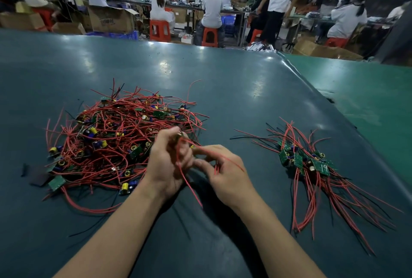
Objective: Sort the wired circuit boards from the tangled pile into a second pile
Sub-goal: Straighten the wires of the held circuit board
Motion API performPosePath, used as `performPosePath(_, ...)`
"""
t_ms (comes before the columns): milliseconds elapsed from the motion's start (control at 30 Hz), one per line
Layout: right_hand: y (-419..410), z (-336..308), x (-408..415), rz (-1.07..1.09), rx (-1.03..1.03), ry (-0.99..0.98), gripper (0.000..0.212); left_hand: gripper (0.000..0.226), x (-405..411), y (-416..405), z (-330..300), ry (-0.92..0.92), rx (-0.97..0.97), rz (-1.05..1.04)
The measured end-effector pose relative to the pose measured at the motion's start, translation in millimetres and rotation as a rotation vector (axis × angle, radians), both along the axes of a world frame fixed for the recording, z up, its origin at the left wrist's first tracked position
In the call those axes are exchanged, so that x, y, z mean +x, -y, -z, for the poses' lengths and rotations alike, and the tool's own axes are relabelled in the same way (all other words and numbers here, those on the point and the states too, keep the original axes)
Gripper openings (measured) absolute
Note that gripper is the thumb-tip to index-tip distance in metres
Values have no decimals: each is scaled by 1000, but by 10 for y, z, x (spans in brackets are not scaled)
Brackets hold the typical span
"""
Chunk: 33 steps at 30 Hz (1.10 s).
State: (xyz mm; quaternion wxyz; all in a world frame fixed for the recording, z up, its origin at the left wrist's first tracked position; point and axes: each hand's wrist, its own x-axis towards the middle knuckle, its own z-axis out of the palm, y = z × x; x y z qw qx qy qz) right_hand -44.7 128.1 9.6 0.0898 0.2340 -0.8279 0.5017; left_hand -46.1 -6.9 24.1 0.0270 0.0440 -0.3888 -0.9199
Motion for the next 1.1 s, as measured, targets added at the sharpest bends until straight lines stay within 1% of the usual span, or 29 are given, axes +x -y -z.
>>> performPosePath(67, -23, 30, -37, 153, 46, -61, 23, 37, -19, 131, -30, -17, 219, -50)
performPosePath(100, -49, 28, -53, 220, 18, -57, 23, 40, -27, 204, -32, -27, 301, -81)
performPosePath(133, -78, 21, -76, 281, -28, -33, 24, 42, -30, 261, -30, -42, 353, -108)
performPosePath(200, -163, 20, -129, 401, -92, 20, 22, 51, -26, 302, -28, -84, 374, -128)
performPosePath(233, -196, 21, -149, 453, -95, 48, 21, 58, -26, 293, -23, -102, 344, -124)
performPosePath(267, -225, 24, -169, 486, -120, 95, 19, 64, -30, 267, -17, -112, 269, -120)
performPosePath(300, -243, 17, -187, 490, -206, 165, 18, 68, -33, 234, -17, -119, 153, -123)
performPosePath(367, -241, -50, -191, 405, -554, 317, 21, 74, -32, 168, -34, -123, -63, -161)
performPosePath(400, -250, -77, -189, 359, -682, 350, 24, 76, -33, 149, -43, -126, -120, -184)
performPosePath(433, -257, -96, -186, 327, -710, 343, 25, 74, -28, 148, -52, -129, -157, -213)
performPosePath(467, -257, -99, -183, 316, -641, 321, 25, 67, -18, 158, -58, -138, -190, -248)
performPosePath(500, -257, -77, -184, 333, -496, 284, 25, 55, -4, 182, -57, -154, -234, -288)
performPosePath(533, -242, -52, -172, 360, -302, 234, 25, 46, 13, 204, -46, -185, -276, -316)
performPosePath(567, -213, -32, -152, 364, -128, 189, 27, 45, 28, 216, -29, -232, -329, -334)
performPosePath(600, -187, -8, -140, 345, -10, 161, 32, 48, 39, 212, -4, -288, -394, -337)
performPosePath(633, -161, 1, -128, 299, 40, 150, 35, 48, 41, 200, 18, -334, -485, -345)
performPosePath(667, -134, -6, -106, 247, 66, 143, 32, 47, 41, 182, 33, -355, -592, -369)
performPosePath(700, -117, -16, -84, 206, 97, 123, 25, 45, 34, 166, 48, -352, -707, -408)
performPosePath(767, -133, -3, -70, 197, 153, 58, 13, 41, -24, 170, 85, -319, -992, -529)
performPosePath(800, -144, 5, -65, 213, 153, 41, 13, 38, -48, 186, 103, -306, -1142, -605)
performPosePath(833, -150, -2, -66, 227, 116, 64, 13, 35, -62, 199, 117, -291, -1279, -680)
performPosePath(867, -150, -20, -67, 223, 11, 144, 14, 33, -70, 218, 138, -272, -1388, -760)
performPosePath(900, -141, -44, -63, 200, -156, 262, 15, 35, -72, 244, 157, -235, -1487, -836)
performPosePath(933, -130, -74, -63, 172, -345, 381, 17, 42, -69, 270, 168, -168, -1537, -880)
performPosePath(967, -133, -114, -68, 158, -523, 456, 18, 51, -71, 288, 163, -79, -1543, -880)
performPosePath(1033, -184, -187, -93, 147, -803, 523, 19, 69, -73, 291, 146, 76, -1508, -822)
performPosePath(1067, -221, -223, -107, 130, -928, 549, 21, 76, -68, 293, 152, 102, -1531, -814)
performPosePath(1100, -254, -262, -115, 109, -1034, 576, 23, 80, -54, 288, 145, 80, -1564, -830)
